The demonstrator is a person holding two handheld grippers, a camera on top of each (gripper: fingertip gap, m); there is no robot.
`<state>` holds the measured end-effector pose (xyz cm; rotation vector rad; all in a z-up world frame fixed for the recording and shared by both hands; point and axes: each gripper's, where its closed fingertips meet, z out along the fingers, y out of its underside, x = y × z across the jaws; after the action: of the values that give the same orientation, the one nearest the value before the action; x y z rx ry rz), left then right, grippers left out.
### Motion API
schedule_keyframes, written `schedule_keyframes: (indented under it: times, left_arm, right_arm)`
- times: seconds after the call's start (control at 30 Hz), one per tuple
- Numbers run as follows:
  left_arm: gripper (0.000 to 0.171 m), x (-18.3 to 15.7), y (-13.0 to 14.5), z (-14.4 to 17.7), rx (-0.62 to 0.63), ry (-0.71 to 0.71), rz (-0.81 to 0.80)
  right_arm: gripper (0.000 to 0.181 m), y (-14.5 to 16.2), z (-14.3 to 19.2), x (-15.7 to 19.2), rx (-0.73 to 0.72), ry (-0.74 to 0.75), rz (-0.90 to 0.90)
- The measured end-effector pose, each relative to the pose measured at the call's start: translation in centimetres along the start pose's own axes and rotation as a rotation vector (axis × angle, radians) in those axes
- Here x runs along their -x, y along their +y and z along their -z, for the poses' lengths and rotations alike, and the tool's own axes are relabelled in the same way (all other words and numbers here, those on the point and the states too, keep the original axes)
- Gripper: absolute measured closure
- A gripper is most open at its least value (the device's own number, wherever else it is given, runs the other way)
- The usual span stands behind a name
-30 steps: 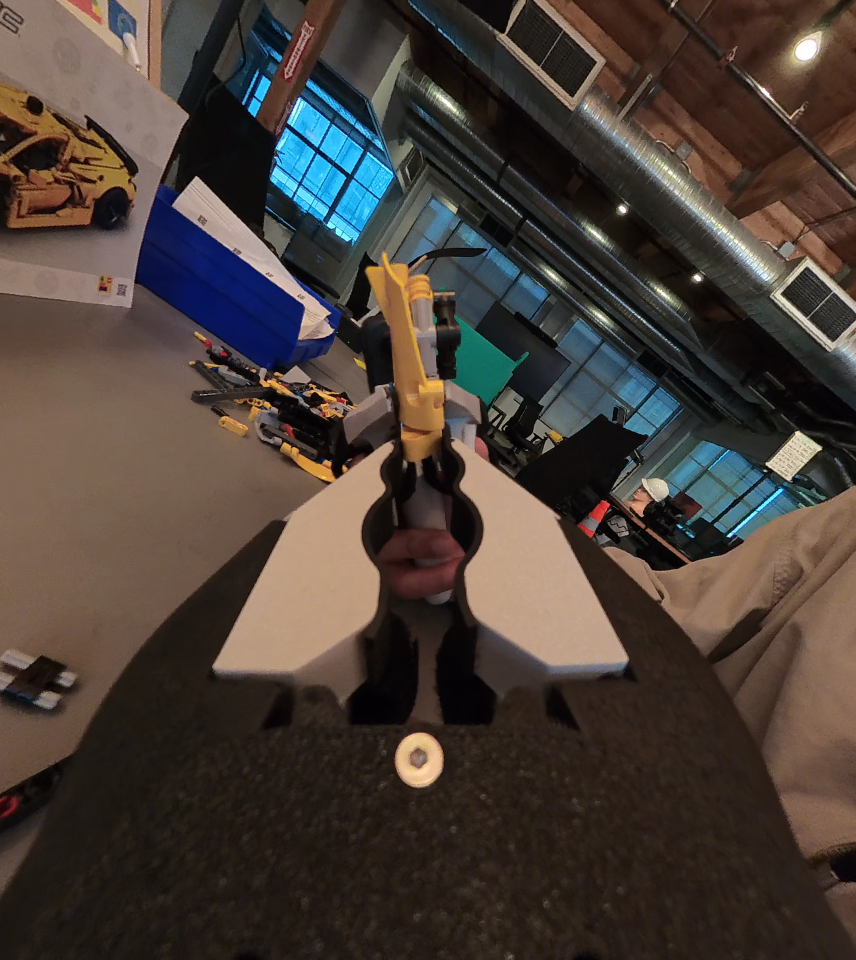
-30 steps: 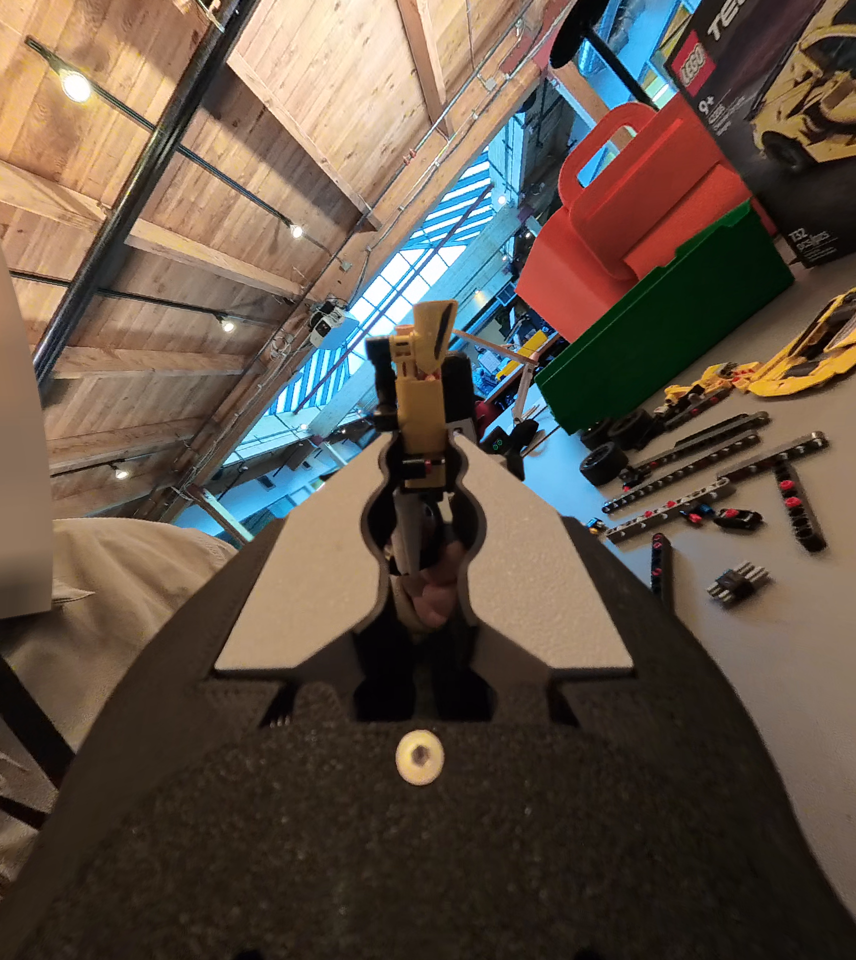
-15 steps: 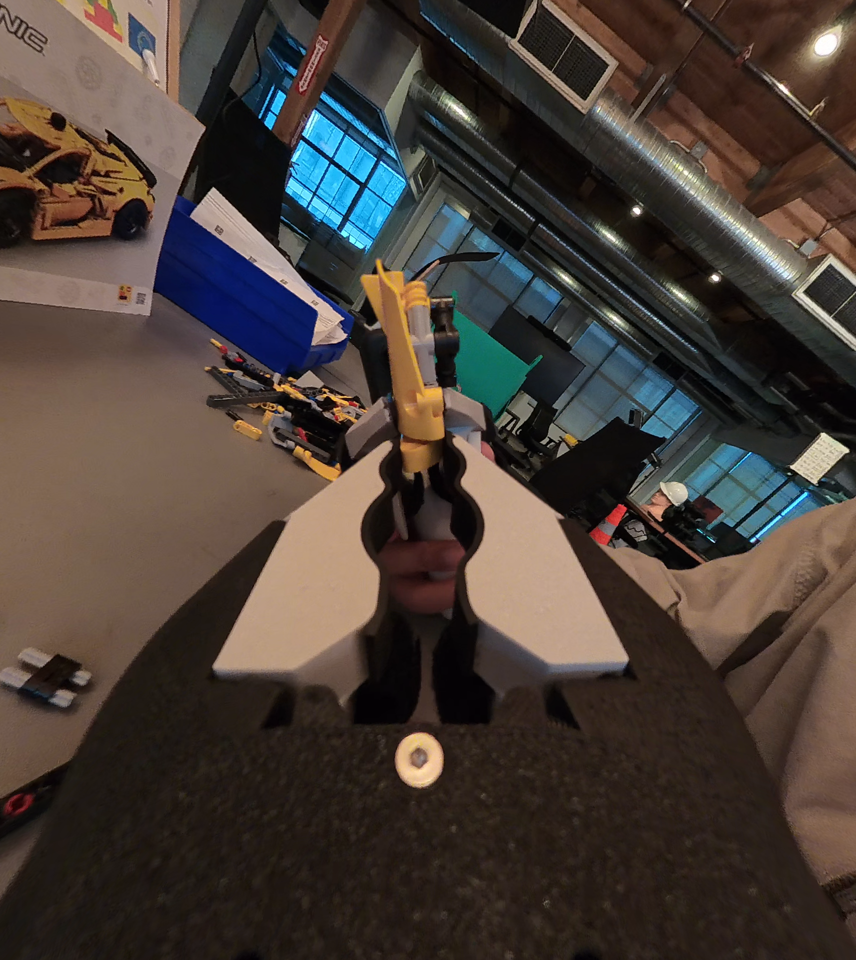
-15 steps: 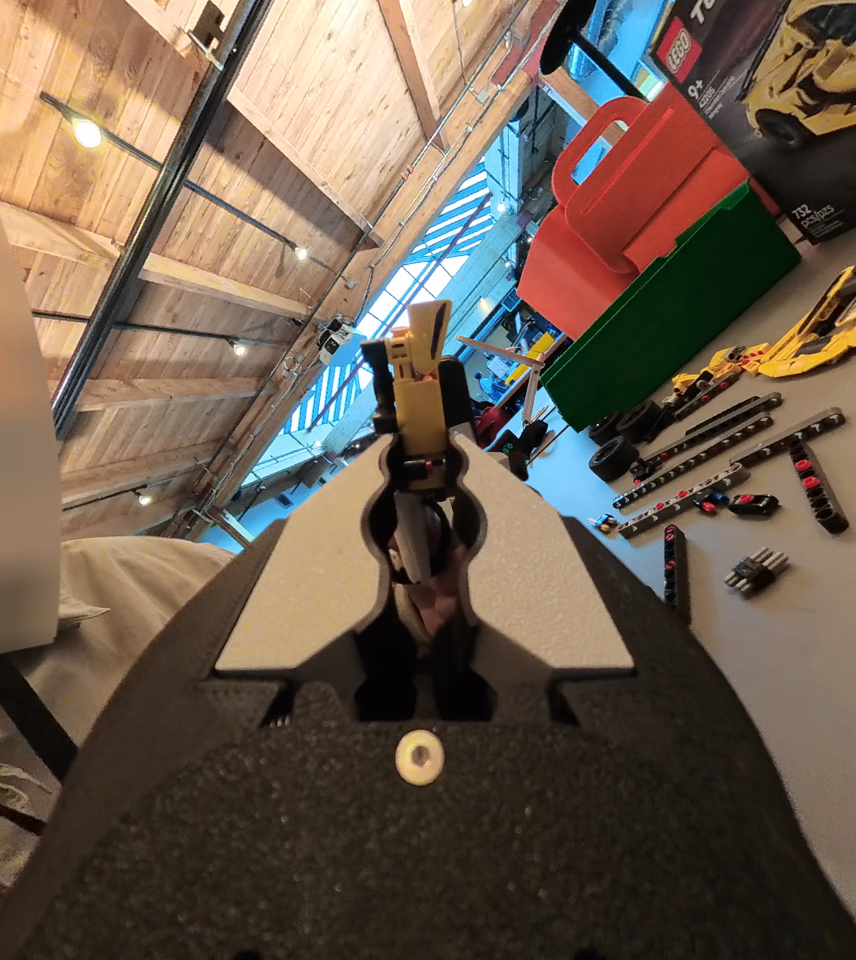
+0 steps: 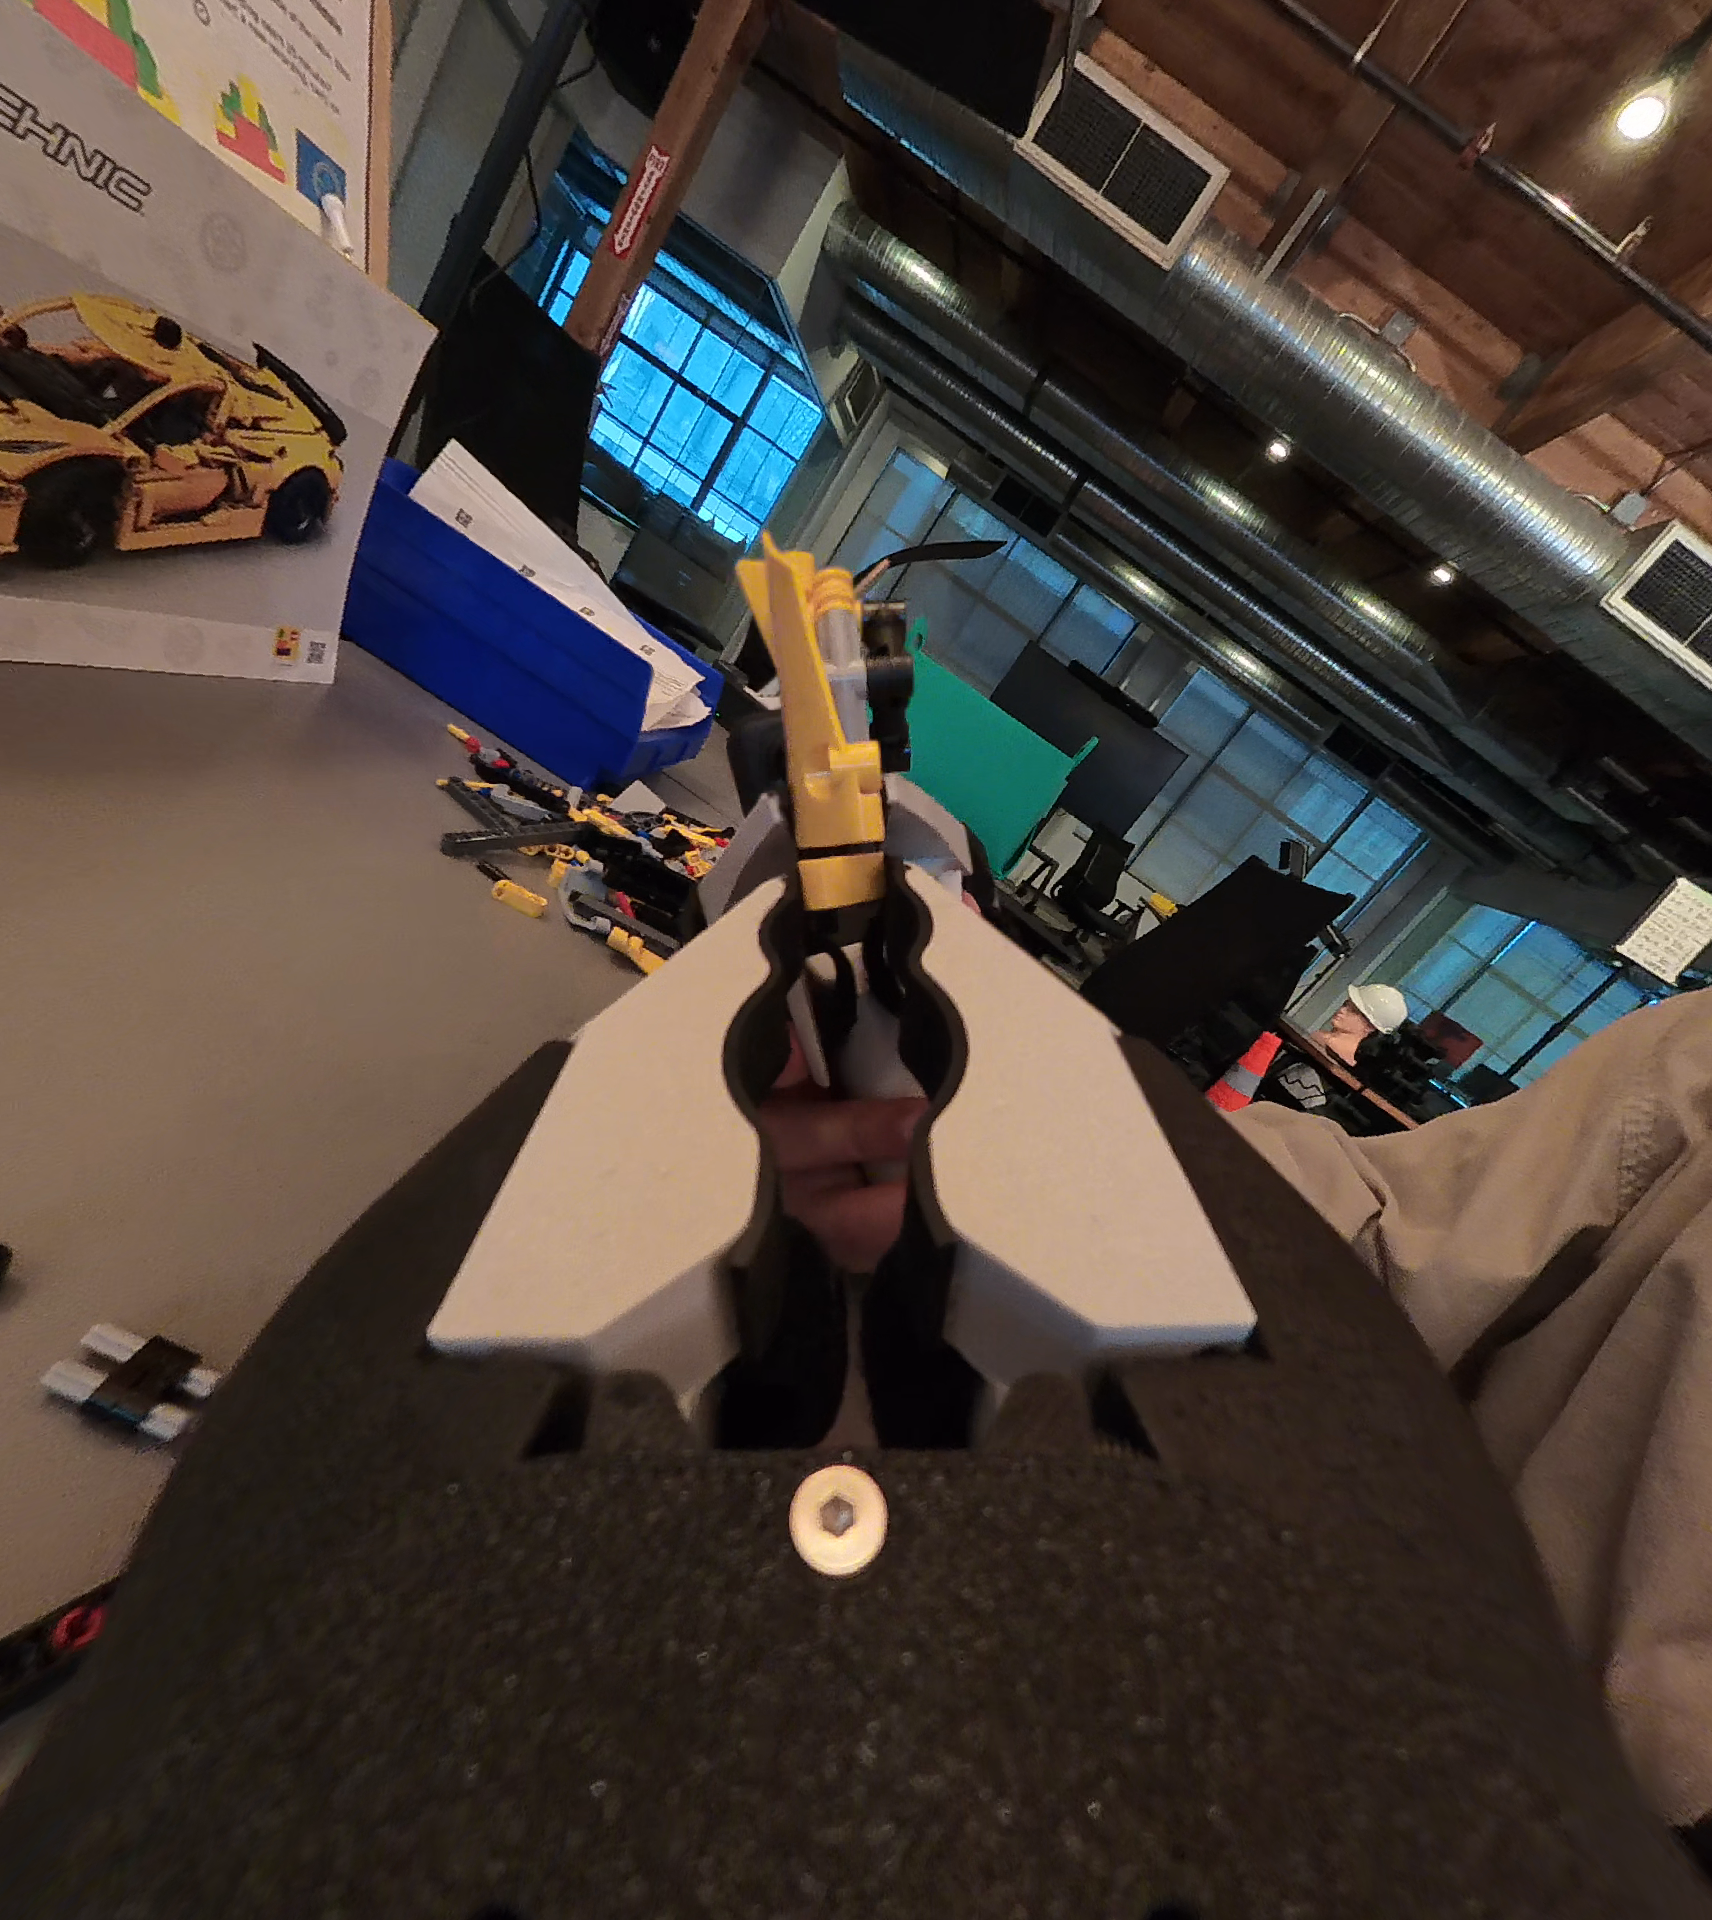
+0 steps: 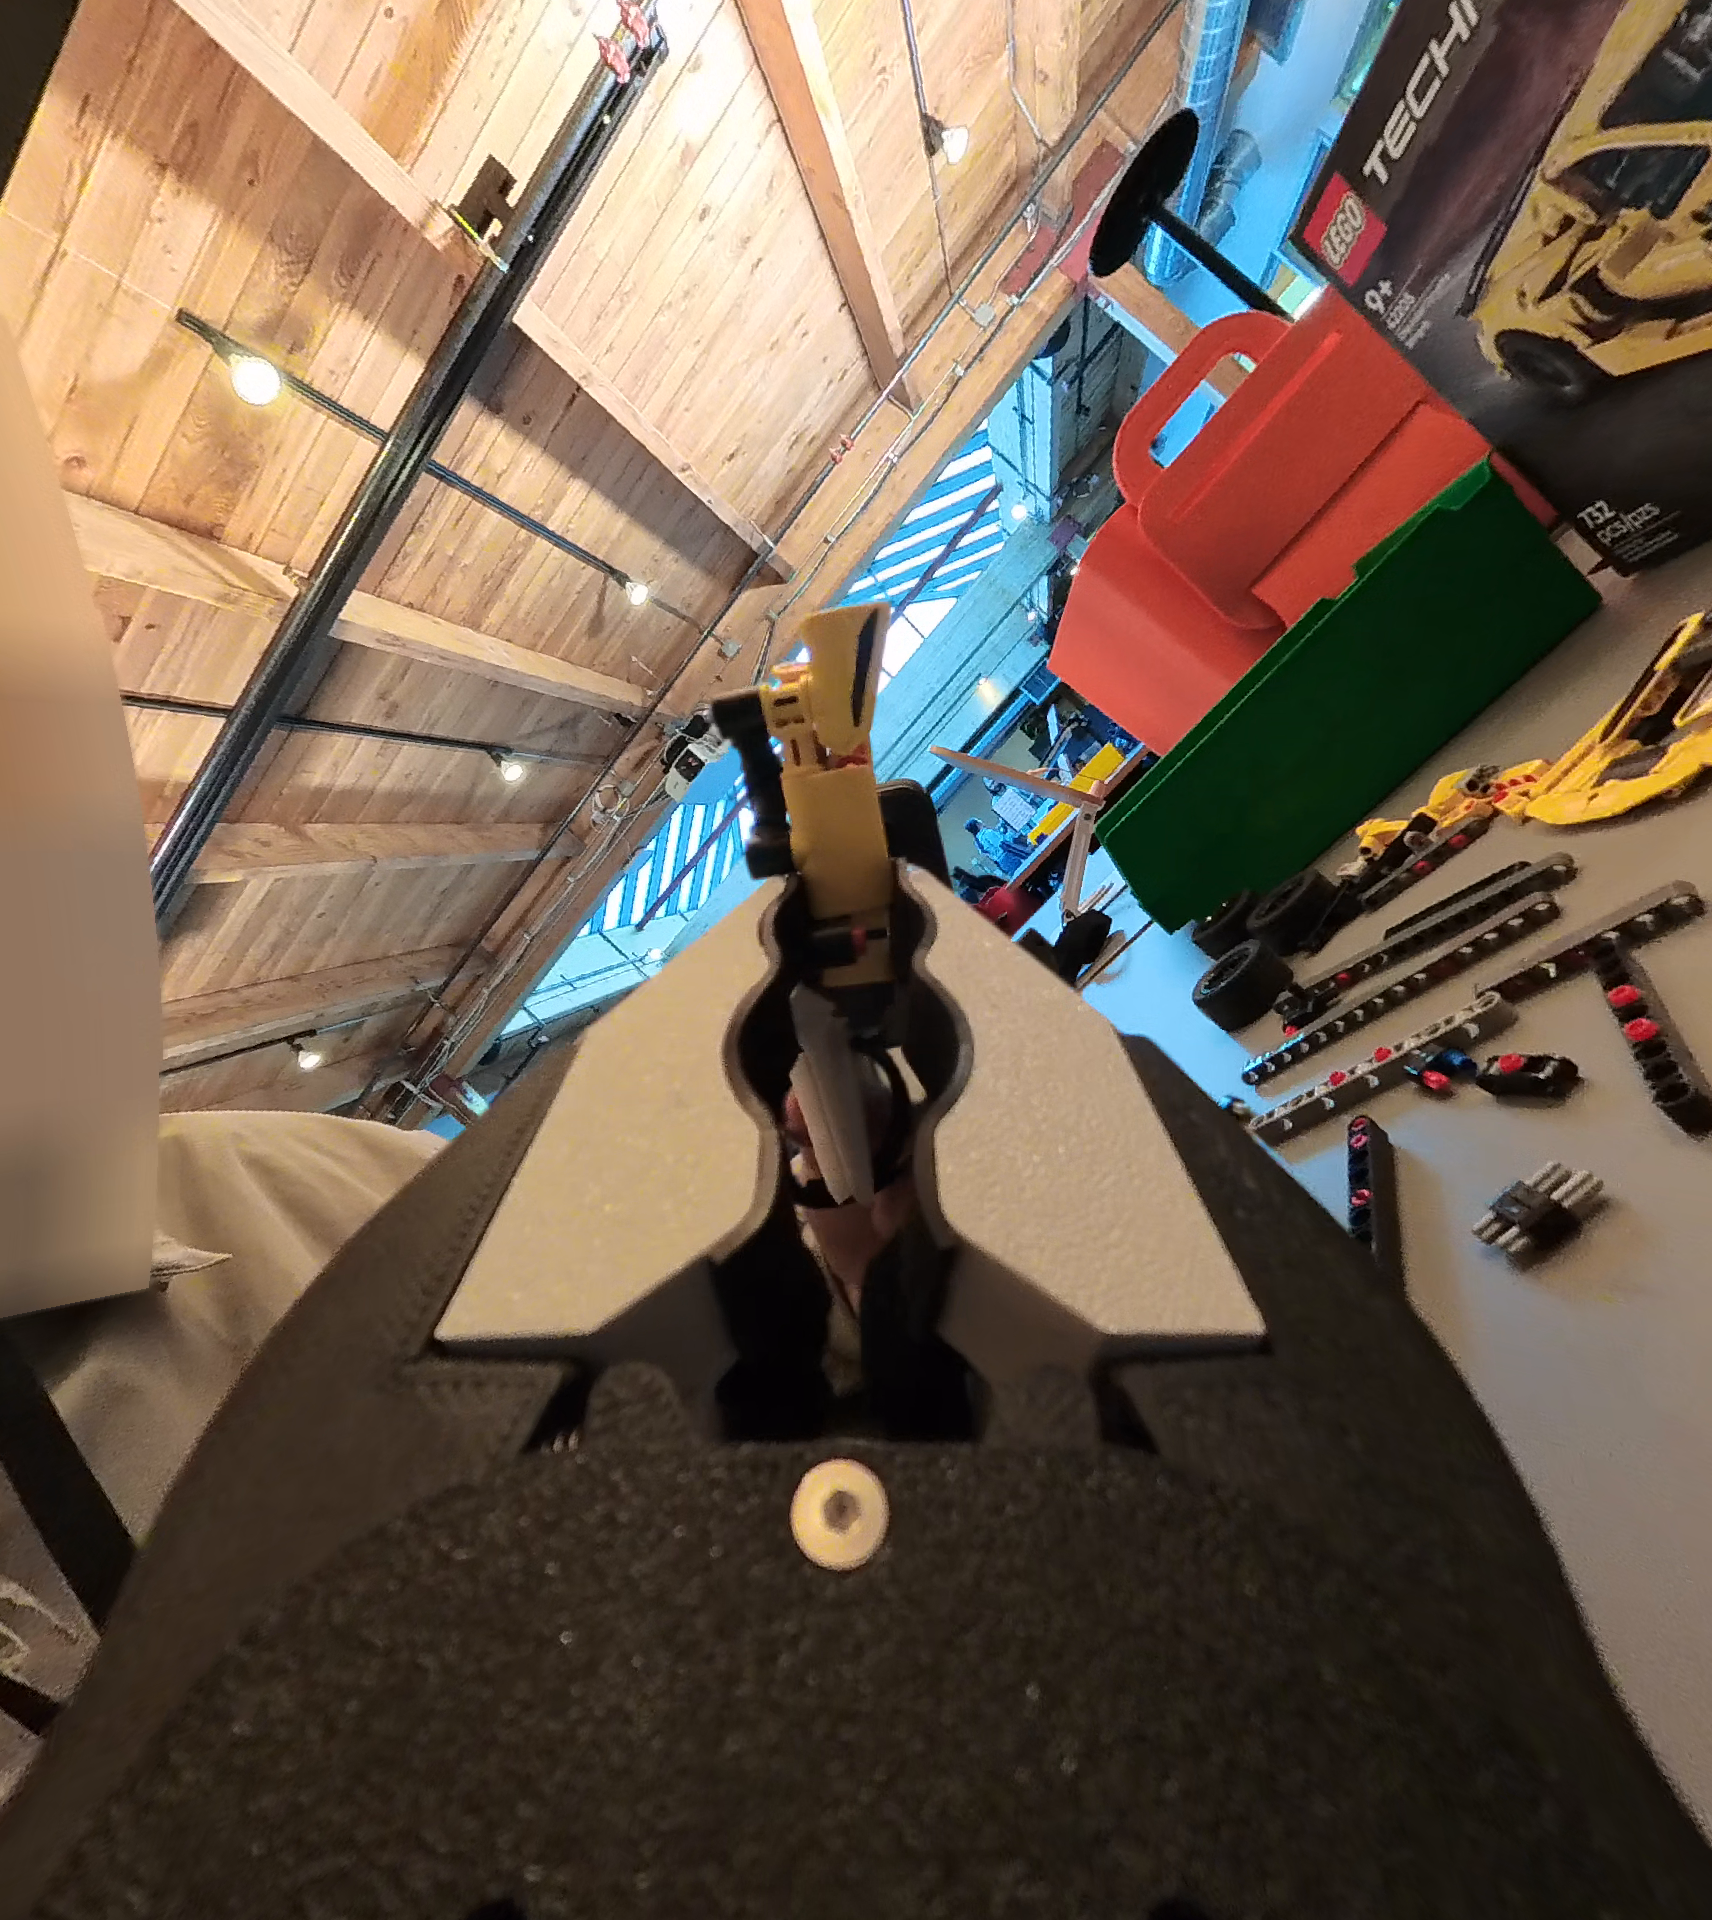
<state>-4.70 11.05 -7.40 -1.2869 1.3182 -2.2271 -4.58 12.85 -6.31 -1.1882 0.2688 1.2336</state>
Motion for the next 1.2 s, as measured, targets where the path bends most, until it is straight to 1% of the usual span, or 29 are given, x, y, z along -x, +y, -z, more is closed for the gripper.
schedule_keyframes:
  times: [0.13, 0.23, 0.27, 0.33, 0.37, 0.43, 0.53, 0.67, 0.7, 0.73, 0.8, 0.83, 0.93, 1.07, 1.2]
  left_arm:
    - [0.156, -0.2, -0.2, 0.0, -0.018, 0.005, 0.005]
    - [0.156, 0.0, -0.3, 0.1, -0.011, 0.002, 0.007]
    - [0.157, -0.1, -0.4, 0.3, -0.007, 0.013, 0.012]
    - [0.157, -0.3, -0.3, 0.5, 0.011, 0.025, -0.002]
    - [0.157, -0.3, -0.3, 0.6, 0.022, 0.011, -0.027]
    - [0.157, -0.1, 0.0, 0.6, 0.043, -0.001, -0.019]
    - [0.157, 0.2, 0.4, 0.5, 0.053, -0.002, 0.012]
    - [0.157, 0.3, 0.7, 0.3, 0.062, -0.022, -0.010]
    - [0.156, 0.4, 0.7, 0.3, 0.061, -0.029, -0.008]
    - [0.157, 0.5, 0.7, 0.3, 0.051, -0.028, 0.007]
    - [0.156, 0.7, 0.6, 0.1, 0.026, -0.010, 0.047]
    - [0.156, 0.6, 0.4, 0.0, 0.016, 0.000, 0.059]
    - [0.157, 0.1, 0.0, -0.1, -0.008, 0.026, 0.066]
    - [0.157, 0.2, -0.2, -0.1, -0.022, 0.019, 0.068]
    - [0.157, 0.1, -0.4, -0.1, -0.033, 0.016, 0.051]
  right_arm:
    - [0.169, -0.1, -0.1, 0.3, 0.005, -0.003, 0.027]
    - [0.167, 0.0, -0.3, 0.0, 0.008, -0.024, -0.043]
    - [0.167, 0.2, -0.6, 0.0, 0.039, -0.024, -0.032]
    - [0.167, 0.6, -0.8, 0.2, 0.105, 0.006, 0.058]
    - [0.165, 0.7, -0.8, 0.2, 0.108, 0.016, 0.080]
    - [0.158, 1.4, -0.8, 0.0, 0.133, 0.022, 0.085]
    - [0.166, 1.5, -0.7, -0.6, 0.132, 0.038, 0.061]
    - [0.166, 1.5, -0.5, -0.6, 0.126, 0.054, 0.072]
    - [0.167, 1.5, -0.4, -0.8, 0.123, 0.080, 0.093]
    - [0.167, 1.4, -0.4, -0.9, 0.102, 0.082, 0.071]
    - [0.168, 0.9, -0.3, -1.1, 0.042, 0.065, 0.024]
    - [0.168, 0.7, -0.2, -1.0, 0.027, 0.061, 0.033]
    - [0.168, 0.4, -0.4, -0.3, 0.011, 0.045, 0.076]
    - [0.168, 0.2, -0.5, -0.4, -0.021, 0.011, 0.015]
    - [0.168, 0.0, -0.7, -0.1, -0.022, 0.009, 0.046]
